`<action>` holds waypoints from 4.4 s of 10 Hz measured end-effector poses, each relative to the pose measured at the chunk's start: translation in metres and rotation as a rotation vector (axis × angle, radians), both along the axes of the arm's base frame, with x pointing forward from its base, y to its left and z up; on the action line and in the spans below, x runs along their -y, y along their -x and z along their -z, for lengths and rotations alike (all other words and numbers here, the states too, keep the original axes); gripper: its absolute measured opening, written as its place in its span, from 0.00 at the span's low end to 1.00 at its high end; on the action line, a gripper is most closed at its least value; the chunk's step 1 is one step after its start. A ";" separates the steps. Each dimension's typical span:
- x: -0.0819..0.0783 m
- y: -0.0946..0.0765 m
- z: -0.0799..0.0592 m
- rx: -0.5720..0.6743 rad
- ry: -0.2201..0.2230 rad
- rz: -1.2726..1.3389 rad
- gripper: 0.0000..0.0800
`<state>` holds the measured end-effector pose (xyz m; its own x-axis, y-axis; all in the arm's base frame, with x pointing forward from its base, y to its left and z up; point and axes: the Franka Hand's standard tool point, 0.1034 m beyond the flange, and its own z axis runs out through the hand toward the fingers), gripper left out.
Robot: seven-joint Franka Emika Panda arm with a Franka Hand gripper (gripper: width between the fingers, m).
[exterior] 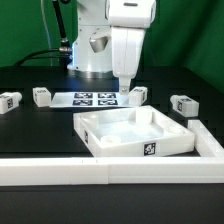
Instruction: Assemble square table
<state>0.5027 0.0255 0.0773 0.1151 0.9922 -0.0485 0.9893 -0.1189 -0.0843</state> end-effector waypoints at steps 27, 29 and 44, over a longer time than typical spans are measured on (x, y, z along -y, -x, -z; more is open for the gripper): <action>0.030 0.019 0.068 0.033 -0.071 -0.435 0.07; 0.030 0.019 0.068 0.034 -0.070 -0.435 0.07; -0.022 -0.037 0.068 -0.027 -0.073 -0.068 0.08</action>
Offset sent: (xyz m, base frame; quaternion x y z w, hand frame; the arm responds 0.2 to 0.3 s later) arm -0.0119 -0.0191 -0.0210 0.0515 0.0534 -0.2223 0.9721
